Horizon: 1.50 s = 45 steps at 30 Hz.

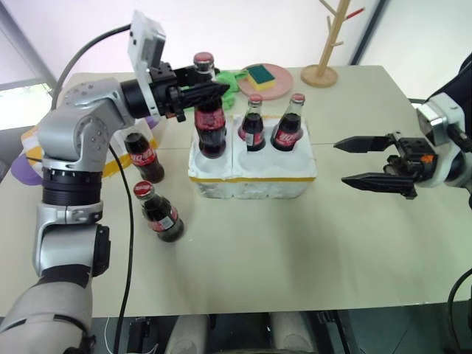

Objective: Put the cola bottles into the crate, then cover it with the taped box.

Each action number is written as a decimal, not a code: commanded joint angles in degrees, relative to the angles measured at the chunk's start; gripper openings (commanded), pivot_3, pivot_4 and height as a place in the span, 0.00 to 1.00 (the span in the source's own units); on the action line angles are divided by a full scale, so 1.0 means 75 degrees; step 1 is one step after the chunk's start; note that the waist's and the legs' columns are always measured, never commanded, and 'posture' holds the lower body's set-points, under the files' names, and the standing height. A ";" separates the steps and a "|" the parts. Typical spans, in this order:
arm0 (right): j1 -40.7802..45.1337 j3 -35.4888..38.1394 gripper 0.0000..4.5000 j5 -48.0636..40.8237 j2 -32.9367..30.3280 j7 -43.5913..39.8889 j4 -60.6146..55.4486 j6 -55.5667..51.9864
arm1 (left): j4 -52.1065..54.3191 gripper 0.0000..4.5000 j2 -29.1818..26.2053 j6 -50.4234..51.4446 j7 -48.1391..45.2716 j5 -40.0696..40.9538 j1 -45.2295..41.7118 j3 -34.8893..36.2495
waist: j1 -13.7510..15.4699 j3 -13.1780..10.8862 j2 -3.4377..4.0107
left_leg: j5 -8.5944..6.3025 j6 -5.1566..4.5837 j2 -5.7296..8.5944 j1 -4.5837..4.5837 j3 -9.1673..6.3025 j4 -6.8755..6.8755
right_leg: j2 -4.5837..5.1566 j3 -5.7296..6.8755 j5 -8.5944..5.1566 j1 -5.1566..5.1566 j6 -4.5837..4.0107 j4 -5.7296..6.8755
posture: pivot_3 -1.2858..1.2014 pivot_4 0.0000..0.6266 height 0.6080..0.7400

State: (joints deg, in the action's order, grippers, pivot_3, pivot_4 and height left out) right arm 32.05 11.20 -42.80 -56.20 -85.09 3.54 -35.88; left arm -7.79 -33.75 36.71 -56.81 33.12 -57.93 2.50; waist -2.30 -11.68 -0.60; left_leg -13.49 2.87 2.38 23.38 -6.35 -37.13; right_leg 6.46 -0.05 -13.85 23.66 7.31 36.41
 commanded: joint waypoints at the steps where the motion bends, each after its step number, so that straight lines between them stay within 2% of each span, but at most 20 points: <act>1: 0.0046 0.0313 1.00 -0.0139 -0.0027 0.0048 -0.0220 0.0045 | 0.0550 0.45 -0.0190 0.0003 -0.0059 0.0153 -0.0016 0.0281 | -0.0008 0.0000 0.0000 | 0.0000 0.0000 0.0000 0.0000 0.0000 0.0000 | 0.0000 0.0000 0.0000 0.0000 0.0000 0.0000 | 0.52 0.24 1.00; 10: 0.0104 0.0285 1.00 -0.0156 0.0029 0.0100 -0.0133 0.0049 | 0.1092 0.45 -0.0334 -0.0029 -0.0067 0.0043 0.0670 0.0218 | 0.0019 0.0000 0.0000 | 0.0000 0.0000 0.0000 0.0000 -0.0001 -0.0001 | 0.0000 -0.0001 0.0000 0.0000 0.0000 0.0001 | 0.52 0.24 1.00; 19: 0.0294 0.0247 1.00 -0.0156 0.0164 0.0180 -0.0081 0.0004 | 0.0342 0.45 0.0053 -0.1036 0.0043 -0.0969 0.1262 -0.0375 | 0.0036 0.0000 0.0000 | 0.0000 0.0000 0.0000 -0.0001 -0.0001 -0.0003 | 0.0000 -0.0001 0.0000 -0.0002 -0.0001 0.0001 | 0.52 0.24 1.00; 22: 0.0297 0.0267 1.00 -0.0173 0.0169 0.0223 -0.0093 -0.0019 | 0.0120 0.68 0.0100 -0.1354 0.0004 -0.1251 0.1621 -0.0483 | 0.0016 0.0000 0.0000 | 0.0000 0.0000 0.0000 -0.0001 -0.0001 -0.0001 | 0.0000 -0.0001 0.0000 -0.0001 -0.0001 0.0001 | 0.52 0.24 1.00; 25: 0.0294 0.0282 1.00 -0.0170 0.0167 0.0260 -0.0090 -0.0027 | 0.0138 0.99 0.0054 -0.1384 -0.0052 -0.1270 0.1869 -0.0409 | 0.0026 0.0001 0.0001 | 0.0000 0.0000 0.0000 -0.0002 -0.0001 -0.0002 | 0.0000 -0.0001 0.0001 -0.0003 -0.0002 0.0001 | 0.52 0.24 1.00; 34: 0.0406 0.0194 1.00 -0.0111 0.0208 0.0264 0.0044 -0.0008 | 0.0867 0.99 -0.0246 -0.0877 0.0294 -0.0811 0.2113 0.0323 | 0.0026 0.0001 0.0001 | 0.0001 0.0000 -0.0001 -0.0004 -0.0001 -0.0006 | 0.0000 -0.0001 0.0004 -0.0006 -0.0003 0.0001 | 0.52 0.24 1.00; 39: 0.0577 0.0056 1.00 -0.0011 0.0286 0.0182 0.0225 0.0045 | 0.1668 0.99 -0.0814 -0.0163 0.0623 -0.0136 0.2089 0.1248 | -0.0005 0.0001 0.0001 | 0.0001 0.0000 -0.0002 -0.0004 -0.0002 -0.0005 | 0.0000 -0.0001 0.0004 -0.0005 -0.0003 0.0001 | 0.52 0.24 1.00; 45: 0.0795 -0.0117 1.00 0.0152 0.0380 0.0052 0.0522 0.0151 | 0.3021 0.99 -0.1796 0.1246 0.0981 0.1240 0.2459 0.2629 | -0.0013 0.0001 0.0002 | 0.0001 0.0000 -0.0004 -0.0007 -0.0001 -0.0002 | 0.0000 -0.0001 0.0003 -0.0006 -0.0002 0.0001 | 0.52 0.24 1.00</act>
State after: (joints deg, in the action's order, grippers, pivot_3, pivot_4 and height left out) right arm 36.57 9.52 -41.60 -53.21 -84.00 7.43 -35.69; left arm 11.07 -45.71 43.44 -50.40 38.61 -39.93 18.30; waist -2.40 -11.68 -0.58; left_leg -13.48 2.87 2.35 23.33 -6.36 -37.14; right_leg 6.46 -0.06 -13.82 23.62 7.29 36.42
